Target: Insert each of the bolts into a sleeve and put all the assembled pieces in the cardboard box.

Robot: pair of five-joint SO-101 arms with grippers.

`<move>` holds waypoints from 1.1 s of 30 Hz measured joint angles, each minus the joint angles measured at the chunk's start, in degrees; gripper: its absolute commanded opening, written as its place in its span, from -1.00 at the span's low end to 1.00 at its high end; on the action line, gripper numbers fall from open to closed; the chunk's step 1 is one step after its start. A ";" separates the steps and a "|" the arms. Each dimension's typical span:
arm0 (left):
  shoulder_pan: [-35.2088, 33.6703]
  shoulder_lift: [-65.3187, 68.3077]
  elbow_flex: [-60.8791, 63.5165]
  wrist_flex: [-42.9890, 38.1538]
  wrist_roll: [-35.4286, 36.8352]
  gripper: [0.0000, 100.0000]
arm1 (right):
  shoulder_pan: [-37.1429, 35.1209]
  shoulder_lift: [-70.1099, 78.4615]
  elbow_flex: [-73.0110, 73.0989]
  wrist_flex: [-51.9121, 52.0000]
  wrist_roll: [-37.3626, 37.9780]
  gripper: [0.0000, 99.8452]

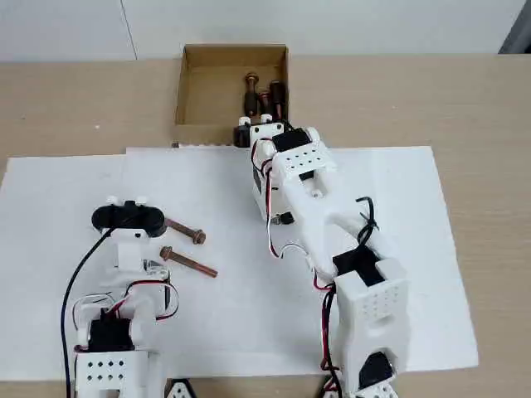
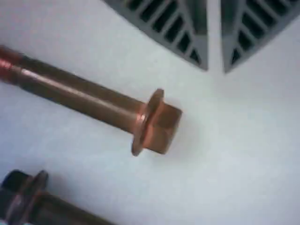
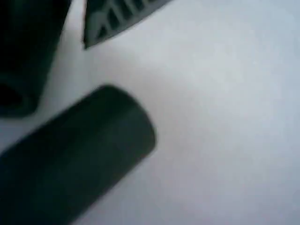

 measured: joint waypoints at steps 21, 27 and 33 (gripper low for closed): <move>0.00 0.00 0.00 0.00 0.00 -0.99 | 0.09 -2.02 0.00 -0.88 0.00 -0.99; 0.00 0.00 0.00 0.00 0.00 -0.99 | 0.09 -12.13 -0.09 4.57 0.00 -0.99; 0.00 0.00 0.00 0.00 0.00 -0.99 | -0.35 -24.35 -0.09 11.78 -2.64 -0.99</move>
